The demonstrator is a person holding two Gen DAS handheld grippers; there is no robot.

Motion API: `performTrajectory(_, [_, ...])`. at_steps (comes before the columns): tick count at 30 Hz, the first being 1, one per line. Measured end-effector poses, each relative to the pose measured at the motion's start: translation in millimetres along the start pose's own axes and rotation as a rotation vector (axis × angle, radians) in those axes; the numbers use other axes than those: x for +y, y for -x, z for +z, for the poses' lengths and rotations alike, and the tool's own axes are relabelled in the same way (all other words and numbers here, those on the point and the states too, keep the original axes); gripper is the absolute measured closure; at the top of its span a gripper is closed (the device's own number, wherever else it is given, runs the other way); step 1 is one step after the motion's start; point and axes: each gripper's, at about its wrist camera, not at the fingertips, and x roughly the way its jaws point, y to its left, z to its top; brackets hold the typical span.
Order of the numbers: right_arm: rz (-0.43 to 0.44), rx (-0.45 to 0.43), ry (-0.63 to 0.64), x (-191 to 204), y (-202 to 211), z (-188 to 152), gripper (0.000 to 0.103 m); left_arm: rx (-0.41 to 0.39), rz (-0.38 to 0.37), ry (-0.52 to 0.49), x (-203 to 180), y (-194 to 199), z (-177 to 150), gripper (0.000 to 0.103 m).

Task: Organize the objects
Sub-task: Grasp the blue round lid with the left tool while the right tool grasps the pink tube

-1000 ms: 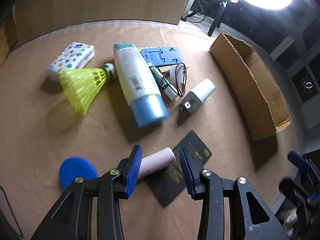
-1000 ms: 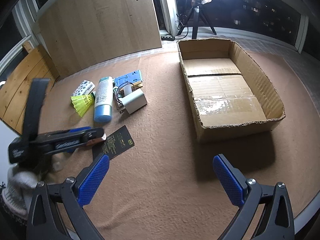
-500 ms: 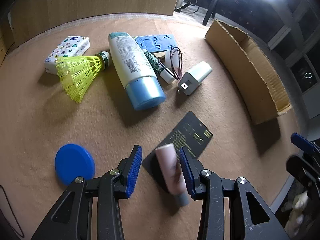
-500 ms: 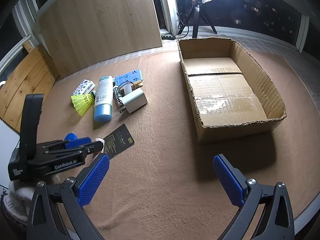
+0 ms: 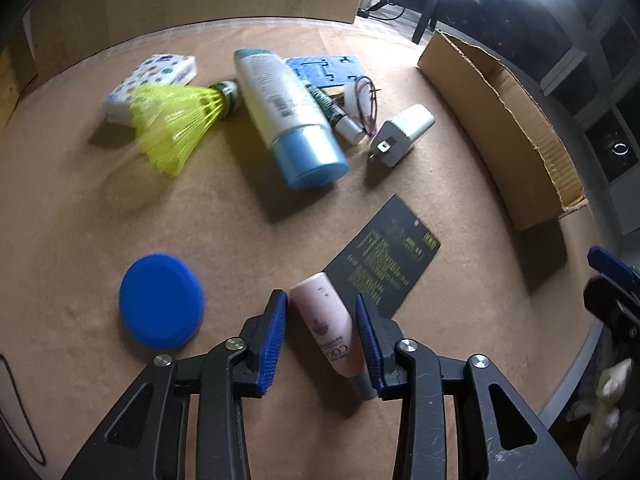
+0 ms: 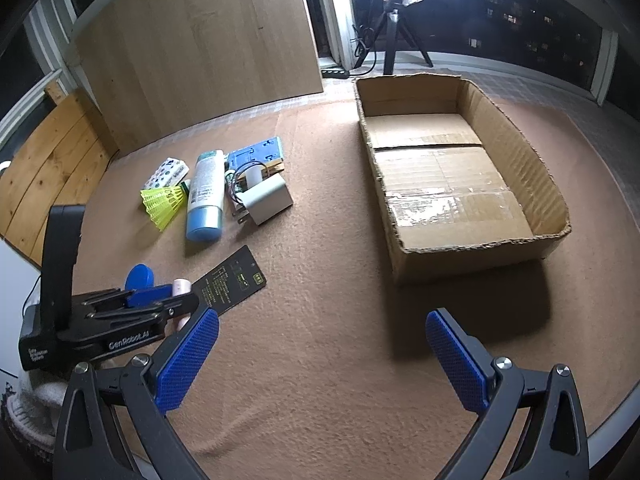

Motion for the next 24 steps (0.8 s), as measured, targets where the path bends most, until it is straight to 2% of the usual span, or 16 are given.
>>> performTrajectory(2, [0.007,0.006,0.011,4.9,-3.5,0.5,0.001,-0.017,-0.009,0.003,6.6,0.8,-0.5,0.067])
performTrajectory(4, [0.022,0.017,0.025,10.8,-7.4,0.2,0.001,-0.026,-0.016,0.012,11.4,9.0,-4.7,0.060])
performTrajectory(6, [0.038,0.023,0.048,18.9,-11.3,-0.6,0.001,-0.060,-0.024,0.008,18.2,24.6,-8.6,0.044])
performTrajectory(7, [0.047,0.023,0.061,23.4,-13.2,-1.3,0.001,-0.081,0.000,0.004,20.4,30.2,-10.1,0.041])
performTrajectory(9, [0.070,0.025,0.091,33.9,-17.7,-3.0,0.001,-0.106,0.045,-0.002,25.2,38.5,-13.2,0.040])
performTrajectory(12, [0.094,0.014,0.141,49.7,-25.4,-5.5,0.001,-0.103,0.085,0.006,35.3,38.3,-7.5,0.040])
performTrajectory(14, [0.097,0.012,0.170,59.1,-30.7,-6.9,0.001,-0.106,0.115,0.014,50.4,44.4,-17.6,0.040])
performTrajectory(16, [0.108,0.017,0.197,68.7,-35.3,-8.3,0.001,-0.103,0.121,0.028,61.9,46.8,-24.7,0.040])
performTrajectory(24, [0.146,0.064,0.254,99.4,-53.9,-10.6,0.001,-0.084,0.132,0.045,76.4,26.9,-14.9,0.040])
